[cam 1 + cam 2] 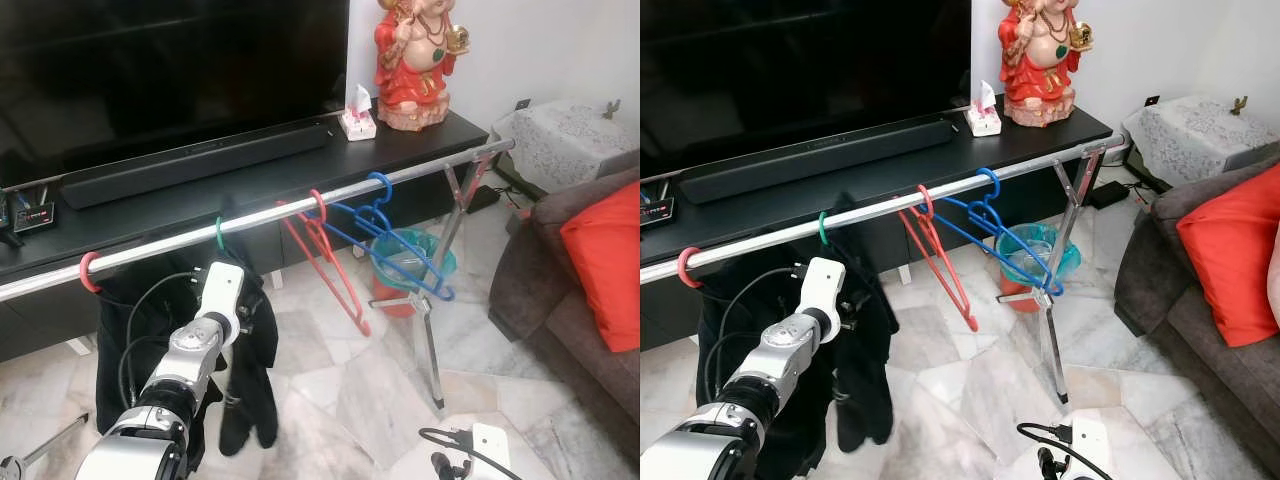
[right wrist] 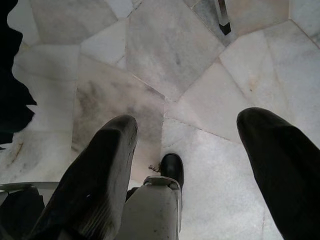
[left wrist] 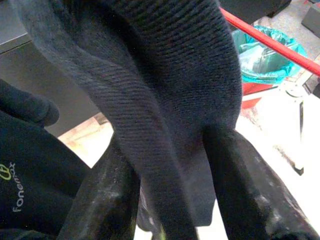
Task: Hang hanger
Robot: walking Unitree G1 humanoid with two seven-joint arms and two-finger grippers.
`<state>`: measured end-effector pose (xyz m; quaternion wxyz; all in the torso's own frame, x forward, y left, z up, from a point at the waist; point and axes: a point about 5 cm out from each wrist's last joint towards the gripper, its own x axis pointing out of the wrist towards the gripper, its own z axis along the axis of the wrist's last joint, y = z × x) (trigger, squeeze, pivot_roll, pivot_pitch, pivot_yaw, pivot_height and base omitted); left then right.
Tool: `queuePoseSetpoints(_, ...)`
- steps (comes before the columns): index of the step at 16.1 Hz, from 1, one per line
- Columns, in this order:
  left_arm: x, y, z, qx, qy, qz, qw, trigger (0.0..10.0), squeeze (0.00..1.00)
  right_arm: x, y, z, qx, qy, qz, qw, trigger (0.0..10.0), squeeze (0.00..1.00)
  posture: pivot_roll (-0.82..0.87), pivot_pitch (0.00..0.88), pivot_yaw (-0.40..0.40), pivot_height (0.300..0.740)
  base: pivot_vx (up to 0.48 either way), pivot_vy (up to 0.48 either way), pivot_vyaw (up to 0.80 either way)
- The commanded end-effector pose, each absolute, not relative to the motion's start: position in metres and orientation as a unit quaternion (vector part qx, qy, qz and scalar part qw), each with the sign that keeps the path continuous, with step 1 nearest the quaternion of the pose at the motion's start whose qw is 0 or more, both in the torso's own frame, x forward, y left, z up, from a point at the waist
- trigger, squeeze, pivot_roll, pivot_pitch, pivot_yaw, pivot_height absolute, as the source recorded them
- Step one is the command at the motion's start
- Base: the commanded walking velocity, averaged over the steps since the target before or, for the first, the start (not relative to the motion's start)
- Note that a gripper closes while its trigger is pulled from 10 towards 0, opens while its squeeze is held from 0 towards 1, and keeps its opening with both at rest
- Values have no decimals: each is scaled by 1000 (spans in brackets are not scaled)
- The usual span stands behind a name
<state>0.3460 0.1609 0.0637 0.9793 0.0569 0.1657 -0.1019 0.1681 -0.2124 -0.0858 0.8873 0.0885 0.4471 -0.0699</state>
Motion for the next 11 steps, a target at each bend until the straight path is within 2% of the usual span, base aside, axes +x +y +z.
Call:
queuePoseSetpoints(1, 347, 162, 64, 47, 163, -98, 981, 0, 0, 167, -212, -86, 94, 448, -74, 886, 10000, 0, 32, 0, 14, 740, 0, 0, 0)
queuePoseSetpoints(11, 342, 165, 59, 76, 161, -80, 981, 0, 0, 165, -212, -87, 93, 451, -73, 885, 10000, 0, 30, 0, 19, 740, 0, 0, 0)
